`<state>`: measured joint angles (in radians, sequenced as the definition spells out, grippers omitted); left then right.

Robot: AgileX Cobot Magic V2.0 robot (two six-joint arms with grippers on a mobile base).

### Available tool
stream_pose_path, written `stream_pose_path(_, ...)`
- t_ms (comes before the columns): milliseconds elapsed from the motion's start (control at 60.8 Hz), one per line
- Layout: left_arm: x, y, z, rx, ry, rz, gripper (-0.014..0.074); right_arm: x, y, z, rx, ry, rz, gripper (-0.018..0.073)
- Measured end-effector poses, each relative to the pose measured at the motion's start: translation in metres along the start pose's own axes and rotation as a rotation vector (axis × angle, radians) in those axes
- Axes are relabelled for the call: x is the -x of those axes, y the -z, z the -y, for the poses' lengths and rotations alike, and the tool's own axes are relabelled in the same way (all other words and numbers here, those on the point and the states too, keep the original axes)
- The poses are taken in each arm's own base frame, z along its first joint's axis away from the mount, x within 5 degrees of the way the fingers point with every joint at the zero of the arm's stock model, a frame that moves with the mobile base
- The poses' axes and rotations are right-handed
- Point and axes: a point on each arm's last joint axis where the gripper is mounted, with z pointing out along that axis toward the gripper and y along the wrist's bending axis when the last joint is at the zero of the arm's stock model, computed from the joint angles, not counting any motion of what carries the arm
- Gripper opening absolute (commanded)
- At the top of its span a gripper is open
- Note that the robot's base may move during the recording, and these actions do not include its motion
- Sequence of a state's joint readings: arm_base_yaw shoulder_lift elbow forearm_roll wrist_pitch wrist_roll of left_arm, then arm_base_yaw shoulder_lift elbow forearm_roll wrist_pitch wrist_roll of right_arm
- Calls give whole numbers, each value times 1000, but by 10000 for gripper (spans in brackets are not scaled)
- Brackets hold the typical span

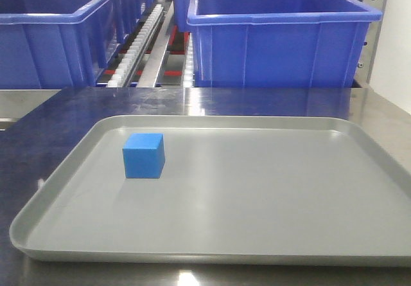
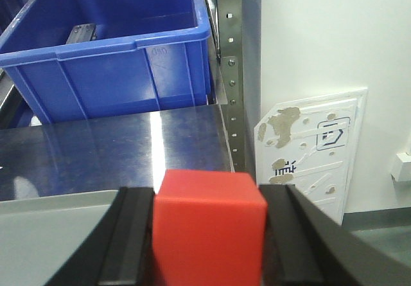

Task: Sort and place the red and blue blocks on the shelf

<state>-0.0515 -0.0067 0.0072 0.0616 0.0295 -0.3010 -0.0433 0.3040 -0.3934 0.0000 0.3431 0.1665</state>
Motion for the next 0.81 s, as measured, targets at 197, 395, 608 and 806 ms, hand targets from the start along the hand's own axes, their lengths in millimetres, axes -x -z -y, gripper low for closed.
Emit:
stream_pose_path(197,0,0,0,0,0,0,125,0,0,0,0,0,0,56)
stream_pose_path(395,0,0,0,0,0,0,125,0,0,0,0,0,0,56)
stream_pose_path(608,0,0,0,0,0,0,125,0,0,0,0,0,0,56)
stream_pose_path(806,0,0,0,0,0,0,125,0,0,0,0,0,0,56)
